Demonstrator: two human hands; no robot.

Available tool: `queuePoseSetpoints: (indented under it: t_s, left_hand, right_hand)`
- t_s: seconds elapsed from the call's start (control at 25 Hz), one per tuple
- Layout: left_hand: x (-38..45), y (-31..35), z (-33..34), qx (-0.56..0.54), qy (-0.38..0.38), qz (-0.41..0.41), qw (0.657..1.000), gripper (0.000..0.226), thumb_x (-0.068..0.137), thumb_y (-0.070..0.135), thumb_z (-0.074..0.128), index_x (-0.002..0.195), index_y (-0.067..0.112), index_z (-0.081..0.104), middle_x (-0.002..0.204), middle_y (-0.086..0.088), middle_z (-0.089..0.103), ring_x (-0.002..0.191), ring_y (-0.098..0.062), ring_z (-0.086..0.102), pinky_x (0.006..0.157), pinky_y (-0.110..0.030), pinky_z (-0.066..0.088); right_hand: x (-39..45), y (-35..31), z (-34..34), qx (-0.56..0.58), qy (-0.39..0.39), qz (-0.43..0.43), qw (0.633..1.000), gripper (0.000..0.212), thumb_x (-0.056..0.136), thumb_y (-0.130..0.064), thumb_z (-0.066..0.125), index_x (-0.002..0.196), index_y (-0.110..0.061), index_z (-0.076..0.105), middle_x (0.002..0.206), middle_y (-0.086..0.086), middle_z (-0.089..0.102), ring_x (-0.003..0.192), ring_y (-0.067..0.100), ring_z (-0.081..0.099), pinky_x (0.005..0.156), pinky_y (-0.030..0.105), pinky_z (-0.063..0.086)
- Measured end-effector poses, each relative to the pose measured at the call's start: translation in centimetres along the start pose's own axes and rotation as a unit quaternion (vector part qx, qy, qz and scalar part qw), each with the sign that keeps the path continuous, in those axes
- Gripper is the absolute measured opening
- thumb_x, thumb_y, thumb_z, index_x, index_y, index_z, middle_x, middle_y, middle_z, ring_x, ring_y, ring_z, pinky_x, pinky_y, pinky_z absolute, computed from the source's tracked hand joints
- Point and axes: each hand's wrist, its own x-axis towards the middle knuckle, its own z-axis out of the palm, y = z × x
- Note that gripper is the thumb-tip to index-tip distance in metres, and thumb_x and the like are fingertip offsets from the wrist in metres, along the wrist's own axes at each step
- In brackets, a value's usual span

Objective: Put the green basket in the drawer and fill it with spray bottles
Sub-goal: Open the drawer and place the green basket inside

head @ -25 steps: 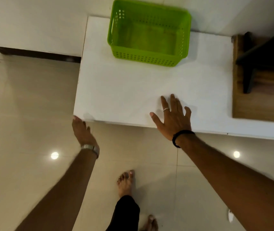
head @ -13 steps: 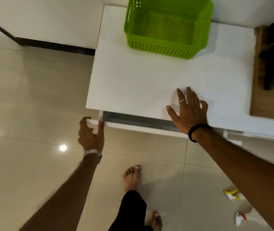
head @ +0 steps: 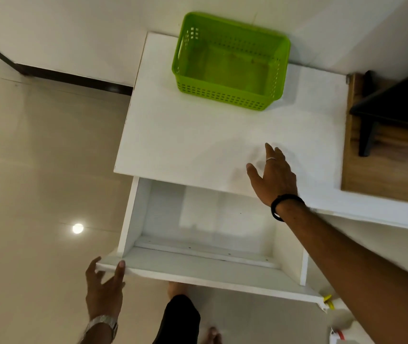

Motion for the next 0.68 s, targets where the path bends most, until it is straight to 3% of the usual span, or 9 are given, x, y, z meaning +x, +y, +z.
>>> queuePoseSetpoints:
  t_s: [0.08,0.16,0.28,0.36,0.44,0.52,0.56,0.64,0.68]
  left_hand:
    - [-0.4,-1.1,-1.3,-0.071,-0.012,-0.046,0.996,0.057,0.088,0.017,0.075,0.134,0.031,0.044,0.119,-0.020,0.063,0.081,-0.028,0.068,0.059,-0.026,0.063]
    - [-1.3,-2.5,-2.1,-0.055,-0.016,-0.072,0.996,0.058,0.089,0.012,0.074,0.136,0.023,0.042,0.117,-0.027,0.064,0.077,-0.028,0.067,0.056,-0.024,0.062]
    - [-2.0,-4.7,-3.4,-0.024,-0.006,-0.066,0.997,0.065,0.078,0.025,0.084,0.132,0.018,0.049,0.130,-0.010,0.066,0.057,-0.003,0.070,0.054,-0.025,0.062]
    - [-1.1,-4.3,-5.2,-0.047,-0.079,-0.144,0.985,0.078,0.079,0.027,0.082,0.142,0.016,0.038,0.144,-0.003,0.055,0.054,0.011,0.066,0.050,-0.016,0.058]
    - [0.1,-4.0,-6.7,-0.021,-0.159,-0.273,0.948,0.080,0.084,0.023,0.073,0.145,0.022,0.021,0.153,-0.016,0.041,0.054,0.012,0.067,0.058,-0.013,0.058]
    - [-0.7,-4.7,-6.3,0.069,-0.146,-0.163,0.973,0.066,0.079,0.013,0.079,0.130,0.015,0.037,0.142,-0.031,0.049,0.048,-0.005,0.070,0.048,-0.022,0.058]
    - [-1.2,-4.5,-5.6,0.103,-0.087,-0.132,0.982,0.068,0.071,0.022,0.084,0.124,0.006,0.045,0.135,-0.036,0.054,0.061,-0.021,0.076,0.047,-0.030,0.059]
    - [-3.1,-4.1,-4.7,0.167,-0.017,-0.073,0.983,0.102,0.048,0.047,0.077,0.131,-0.006,0.051,0.138,-0.036,0.053,0.110,-0.044,0.067,0.085,-0.045,0.059]
    - [-3.5,-3.8,-4.6,0.210,-0.006,-0.036,0.977,0.107,0.050,0.044,0.080,0.140,-0.004,0.047,0.147,-0.033,0.047,0.130,-0.047,0.053,0.103,-0.052,0.049]
  right_hand:
    - [-0.7,0.9,0.0,0.020,-0.012,0.009,1.000,0.075,0.096,-0.051,0.049,0.158,-0.019,0.020,0.164,0.010,0.024,0.147,0.032,0.031,0.115,0.051,0.032]
    - [-0.4,1.0,-0.6,0.077,0.001,0.032,0.996,0.074,0.096,-0.051,0.050,0.158,-0.020,0.023,0.162,0.009,0.030,0.143,0.032,0.037,0.115,0.049,0.034]
    - [2.8,-0.4,-3.0,0.220,0.058,0.094,0.969,0.070,0.097,-0.057,0.043,0.156,-0.022,0.028,0.156,0.010,0.042,0.138,0.030,0.046,0.114,0.044,0.036]
    - [5.9,-2.4,-5.3,0.355,0.097,0.140,0.919,0.069,0.096,-0.062,0.038,0.154,-0.026,0.030,0.145,0.007,0.052,0.128,0.032,0.056,0.108,0.048,0.045]
    - [8.4,-4.6,-7.3,0.484,0.086,0.167,0.855,0.069,0.097,-0.059,0.042,0.156,-0.028,0.025,0.134,0.002,0.049,0.113,0.036,0.065,0.091,0.052,0.056]
    - [10.0,-6.4,-8.1,0.557,0.058,0.169,0.811,0.070,0.099,-0.049,0.050,0.158,-0.028,0.017,0.145,0.004,0.042,0.099,0.039,0.069,0.078,0.048,0.061]
    - [10.5,-7.1,-8.2,0.569,0.054,0.165,0.804,0.071,0.100,-0.045,0.052,0.158,-0.027,0.015,0.152,0.006,0.037,0.093,0.038,0.070,0.075,0.047,0.062]
    - [11.4,-8.2,-7.8,0.589,0.052,0.165,0.790,0.069,0.101,-0.034,0.053,0.158,-0.023,0.016,0.155,0.009,0.035,0.082,0.035,0.070,0.072,0.044,0.063]
    - [11.8,-8.5,-7.3,0.596,0.049,0.169,0.784,0.065,0.102,-0.028,0.052,0.157,-0.021,0.019,0.154,0.011,0.037,0.082,0.035,0.070,0.070,0.043,0.063]
